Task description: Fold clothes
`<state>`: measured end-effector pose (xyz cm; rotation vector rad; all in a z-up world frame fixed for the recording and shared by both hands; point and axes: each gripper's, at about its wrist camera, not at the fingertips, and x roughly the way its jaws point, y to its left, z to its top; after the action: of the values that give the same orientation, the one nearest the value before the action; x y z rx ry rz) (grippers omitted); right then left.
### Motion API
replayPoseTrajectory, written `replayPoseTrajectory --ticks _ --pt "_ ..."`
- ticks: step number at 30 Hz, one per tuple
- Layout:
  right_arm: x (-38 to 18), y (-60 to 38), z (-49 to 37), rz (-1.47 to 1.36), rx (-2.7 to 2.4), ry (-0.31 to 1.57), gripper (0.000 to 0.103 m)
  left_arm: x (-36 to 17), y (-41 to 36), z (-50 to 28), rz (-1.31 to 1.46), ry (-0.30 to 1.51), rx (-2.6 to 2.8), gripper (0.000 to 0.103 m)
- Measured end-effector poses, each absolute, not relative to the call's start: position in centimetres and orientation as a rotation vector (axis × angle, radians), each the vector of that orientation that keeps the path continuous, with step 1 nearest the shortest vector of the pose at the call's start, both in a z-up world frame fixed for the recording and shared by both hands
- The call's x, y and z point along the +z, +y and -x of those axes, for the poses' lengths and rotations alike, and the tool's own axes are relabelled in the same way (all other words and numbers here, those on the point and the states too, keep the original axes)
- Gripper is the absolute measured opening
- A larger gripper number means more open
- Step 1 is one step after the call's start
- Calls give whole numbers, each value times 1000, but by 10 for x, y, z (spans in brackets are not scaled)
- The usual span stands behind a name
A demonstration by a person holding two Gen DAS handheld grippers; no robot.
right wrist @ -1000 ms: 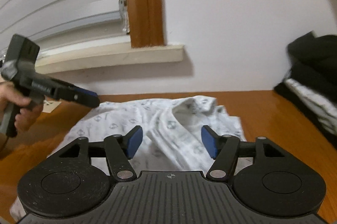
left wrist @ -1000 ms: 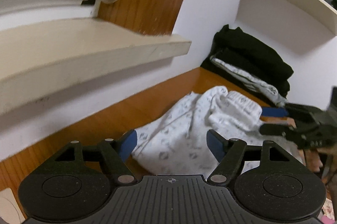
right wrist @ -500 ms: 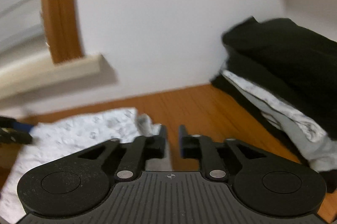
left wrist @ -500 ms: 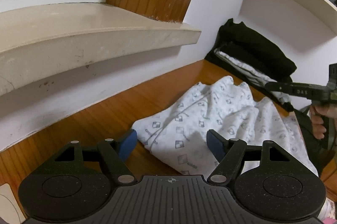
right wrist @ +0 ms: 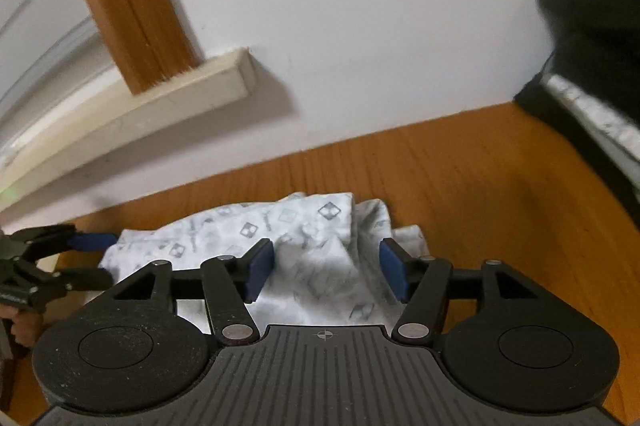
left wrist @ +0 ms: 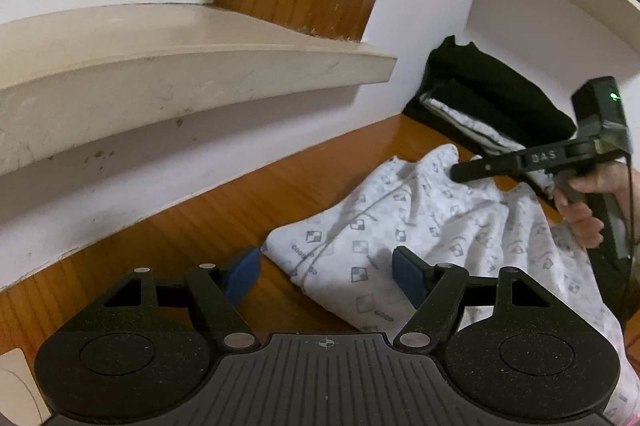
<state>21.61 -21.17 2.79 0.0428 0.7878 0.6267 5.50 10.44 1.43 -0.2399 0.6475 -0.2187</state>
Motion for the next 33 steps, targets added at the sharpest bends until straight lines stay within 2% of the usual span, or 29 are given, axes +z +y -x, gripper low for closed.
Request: replayPoseTrajectory --ticks 1,2,4,6,7,8,10,11,12,16,25,26,28,33 --pt "27 -210 -220 -41 644 789 20 14 105 -55 243 648 -216 76" --pt "30 -210 -219 -40 667 756 11 14 106 -55 244 648 -213 76" --pt "42 -214 -206 -36 630 601 10 14 106 -54 244 646 -207 76" --pt "48 -217 -198 -48 566 530 11 14 108 -53 248 643 -197 76" --pt "49 -218 -195 -46 536 510 16 15 109 -53 251 641 -194 76" --pt "47 -216 -195 -28 516 525 26 15 109 -53 251 639 -190 76" --pt "40 -210 -196 43 495 582 36 17 109 -52 250 634 -186 76" --pt "39 -210 -194 62 488 583 48 17 108 -52 250 631 -192 76" --pt "41 -216 -188 52 495 572 53 18 108 -51 250 628 -199 76" --pt "45 -253 -158 -15 546 565 60 23 102 -49 247 608 -231 76" --pt "3 -300 -93 1 559 701 61 14 83 -52 216 642 -263 76" --pt "1 -304 -89 -7 557 698 53 12 83 -53 215 651 -260 76" --pt "2 -309 -80 -10 559 674 18 11 82 -54 211 662 -256 76" --pt "19 -321 -59 19 482 610 21 11 83 -55 210 667 -252 76"
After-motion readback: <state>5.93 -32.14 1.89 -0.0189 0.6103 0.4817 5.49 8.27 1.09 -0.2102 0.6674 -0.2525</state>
